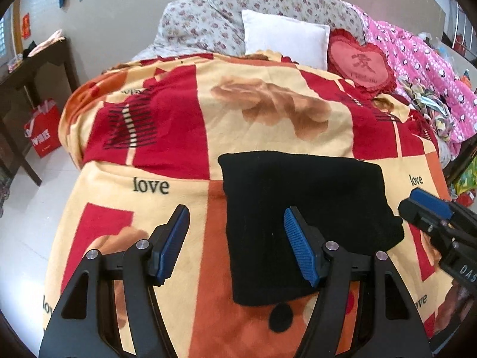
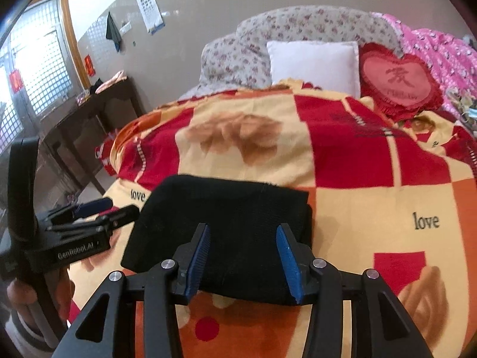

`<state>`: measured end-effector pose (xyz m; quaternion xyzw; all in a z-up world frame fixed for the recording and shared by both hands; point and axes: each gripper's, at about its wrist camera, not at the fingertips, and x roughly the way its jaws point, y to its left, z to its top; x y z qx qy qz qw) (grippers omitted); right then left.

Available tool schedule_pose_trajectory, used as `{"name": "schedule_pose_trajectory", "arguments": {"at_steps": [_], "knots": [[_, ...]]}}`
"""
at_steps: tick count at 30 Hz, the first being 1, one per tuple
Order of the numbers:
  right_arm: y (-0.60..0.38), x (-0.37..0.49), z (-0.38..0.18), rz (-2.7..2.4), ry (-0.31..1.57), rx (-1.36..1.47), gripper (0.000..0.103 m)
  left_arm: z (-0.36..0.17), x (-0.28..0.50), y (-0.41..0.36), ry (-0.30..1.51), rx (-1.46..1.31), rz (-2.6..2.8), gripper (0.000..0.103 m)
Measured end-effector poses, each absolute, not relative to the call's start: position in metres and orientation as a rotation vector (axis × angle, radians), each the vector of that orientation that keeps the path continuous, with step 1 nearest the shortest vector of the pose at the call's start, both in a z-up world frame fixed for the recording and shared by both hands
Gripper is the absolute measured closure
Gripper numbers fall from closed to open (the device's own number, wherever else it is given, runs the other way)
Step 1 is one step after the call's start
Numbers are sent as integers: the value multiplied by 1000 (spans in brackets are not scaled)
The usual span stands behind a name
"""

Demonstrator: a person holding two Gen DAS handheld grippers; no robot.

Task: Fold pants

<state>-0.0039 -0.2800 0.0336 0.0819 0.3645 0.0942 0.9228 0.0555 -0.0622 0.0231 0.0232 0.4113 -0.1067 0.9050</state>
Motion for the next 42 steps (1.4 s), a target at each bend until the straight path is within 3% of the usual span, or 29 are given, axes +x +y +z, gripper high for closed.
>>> {"name": "schedule_pose_trajectory", "arguments": {"at_steps": [15,42], "knots": [[-283,-27,46,151,723,168,56,40,11,-76,760,68,-191,37],[-273,-26,37,169,764,167,56,31,10,-81,765,94,-170,37]]}}
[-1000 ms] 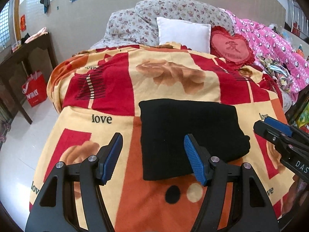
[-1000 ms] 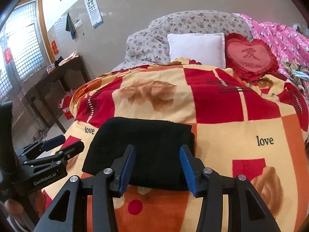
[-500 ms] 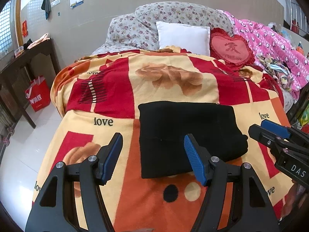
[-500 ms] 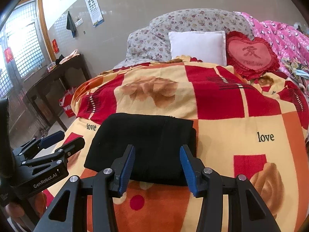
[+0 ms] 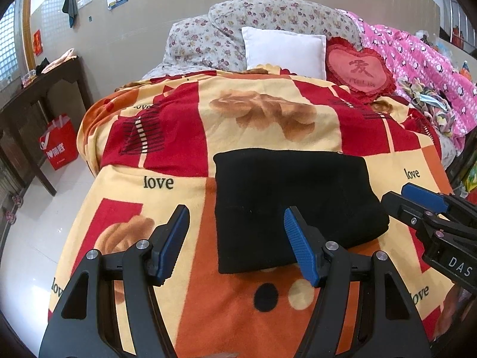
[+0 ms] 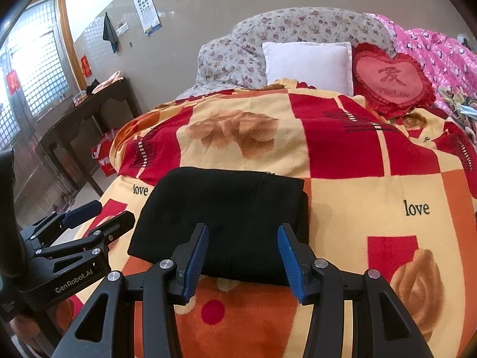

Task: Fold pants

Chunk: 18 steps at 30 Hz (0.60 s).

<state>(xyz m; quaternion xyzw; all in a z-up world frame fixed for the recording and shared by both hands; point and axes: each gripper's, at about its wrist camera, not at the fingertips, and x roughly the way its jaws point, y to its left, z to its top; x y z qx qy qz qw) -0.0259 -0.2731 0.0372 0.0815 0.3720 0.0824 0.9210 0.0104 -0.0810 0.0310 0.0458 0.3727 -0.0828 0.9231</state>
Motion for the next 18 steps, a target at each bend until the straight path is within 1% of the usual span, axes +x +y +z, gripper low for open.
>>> {"name": "schedule_pose_trajectory", "arguments": {"at_steps": [18], "knots": [[-272,-22,30,174,786,172,56,27,13,-82,782,93,-170,37]]}}
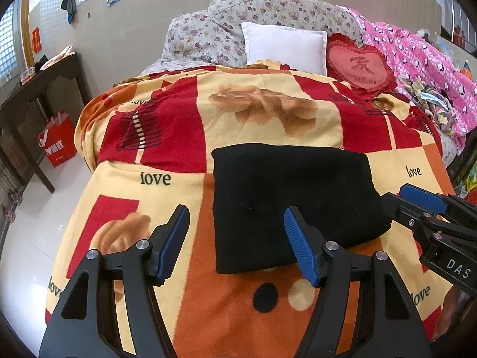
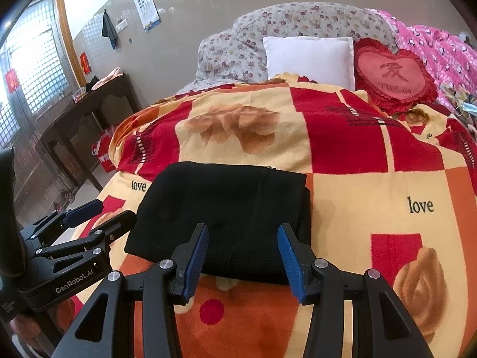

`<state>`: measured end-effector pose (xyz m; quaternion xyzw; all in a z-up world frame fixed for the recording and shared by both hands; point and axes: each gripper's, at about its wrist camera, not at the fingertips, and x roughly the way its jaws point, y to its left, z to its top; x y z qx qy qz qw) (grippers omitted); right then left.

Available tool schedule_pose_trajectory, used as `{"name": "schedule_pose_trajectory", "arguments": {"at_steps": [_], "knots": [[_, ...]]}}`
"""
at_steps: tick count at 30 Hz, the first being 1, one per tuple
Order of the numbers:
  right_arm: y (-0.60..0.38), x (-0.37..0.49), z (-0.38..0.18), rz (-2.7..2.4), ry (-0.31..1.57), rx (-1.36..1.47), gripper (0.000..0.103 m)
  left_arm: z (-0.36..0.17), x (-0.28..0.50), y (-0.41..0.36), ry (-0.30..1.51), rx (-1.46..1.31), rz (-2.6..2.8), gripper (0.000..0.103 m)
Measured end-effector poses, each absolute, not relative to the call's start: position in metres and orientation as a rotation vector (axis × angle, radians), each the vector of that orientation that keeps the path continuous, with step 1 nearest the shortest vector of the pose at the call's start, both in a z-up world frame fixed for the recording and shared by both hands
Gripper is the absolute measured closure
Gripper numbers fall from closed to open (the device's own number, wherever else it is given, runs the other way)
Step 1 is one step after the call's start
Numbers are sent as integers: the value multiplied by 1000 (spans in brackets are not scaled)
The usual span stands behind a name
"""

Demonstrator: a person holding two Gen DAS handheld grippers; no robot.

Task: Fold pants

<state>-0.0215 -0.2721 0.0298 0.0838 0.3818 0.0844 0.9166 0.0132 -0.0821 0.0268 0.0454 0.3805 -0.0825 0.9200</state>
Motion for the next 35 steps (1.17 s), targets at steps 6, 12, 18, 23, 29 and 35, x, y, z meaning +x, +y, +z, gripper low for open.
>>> {"name": "schedule_pose_trajectory", "arguments": {"at_steps": [6,12,18,23,29,35], "knots": [[-270,-19,26,179,800,166,56,22,12,-86,789,97,-169,37],[-269,-19,26,180,801,163,56,22,12,-86,787,96,-171,37],[-266,-18,25,187,808,153,56,24,9,-87,773,100,-172,37],[-266,-18,25,187,809,152,56,24,10,-87,782,91,-175,37],[-273,-20,23,174,804,157,56,23,11,-87,769,81,-182,37],[-328,-14,6,8,815,133,56,21,12,-84,770,74,-203,37]]}}
